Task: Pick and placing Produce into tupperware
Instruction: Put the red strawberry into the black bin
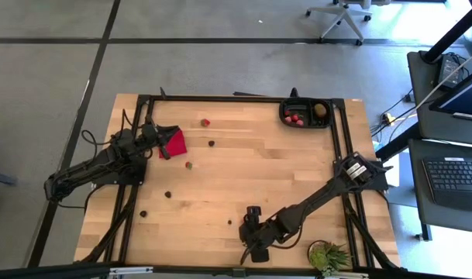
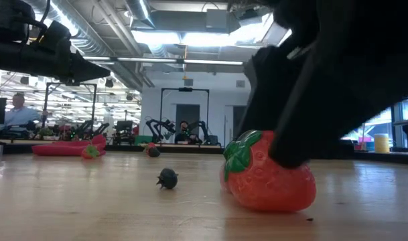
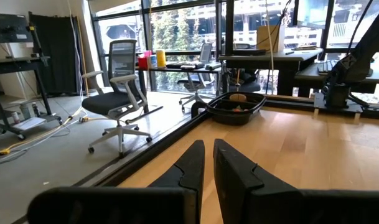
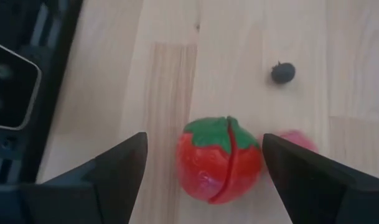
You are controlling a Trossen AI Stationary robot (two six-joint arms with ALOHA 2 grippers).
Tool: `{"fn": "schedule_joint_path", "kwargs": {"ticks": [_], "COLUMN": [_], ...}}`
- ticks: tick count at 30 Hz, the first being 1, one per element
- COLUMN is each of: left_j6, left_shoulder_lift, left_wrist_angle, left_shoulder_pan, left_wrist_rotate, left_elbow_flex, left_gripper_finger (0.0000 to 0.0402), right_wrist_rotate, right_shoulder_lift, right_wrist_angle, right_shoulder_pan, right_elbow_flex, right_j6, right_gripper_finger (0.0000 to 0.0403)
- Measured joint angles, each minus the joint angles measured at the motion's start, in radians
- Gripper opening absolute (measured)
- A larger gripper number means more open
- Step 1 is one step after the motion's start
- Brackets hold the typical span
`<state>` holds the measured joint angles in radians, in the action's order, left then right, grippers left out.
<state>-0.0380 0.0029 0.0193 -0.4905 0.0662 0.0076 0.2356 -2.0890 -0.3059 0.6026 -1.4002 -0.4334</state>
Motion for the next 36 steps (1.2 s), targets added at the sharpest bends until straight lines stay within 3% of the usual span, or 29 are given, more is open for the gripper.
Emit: {"fn": "schedule_joint_path", "kwargs": {"ticks": [9,25,36], "left_j6": [0.0,0.0,0.0], "left_shoulder_lift": [0.0,0.0,0.0], "left_wrist_angle": [0.0,0.0,0.0], "left_shoulder_pan": [0.0,0.0,0.0], "left_wrist_rotate": [0.0,0.0,0.0], "left_elbow_flex": [0.0,0.0,0.0], "left_gripper_finger": [0.0027,0.0027,0.0027], "right_wrist_rotate": [0.0,0.001,0.0], "right_shoulder_lift": [-0.01,-0.01,-0.038], "right_wrist_angle": [-0.004,-0.001,0.012], "right_shoulder_pan": [0.0,0.0,0.0], "right_elbow_flex": [0.0,0.0,-0.002], "right_j6": [0.025,0.024,-0.01], "right_gripper_finger": [0.0312,0.0225,0.023]}}
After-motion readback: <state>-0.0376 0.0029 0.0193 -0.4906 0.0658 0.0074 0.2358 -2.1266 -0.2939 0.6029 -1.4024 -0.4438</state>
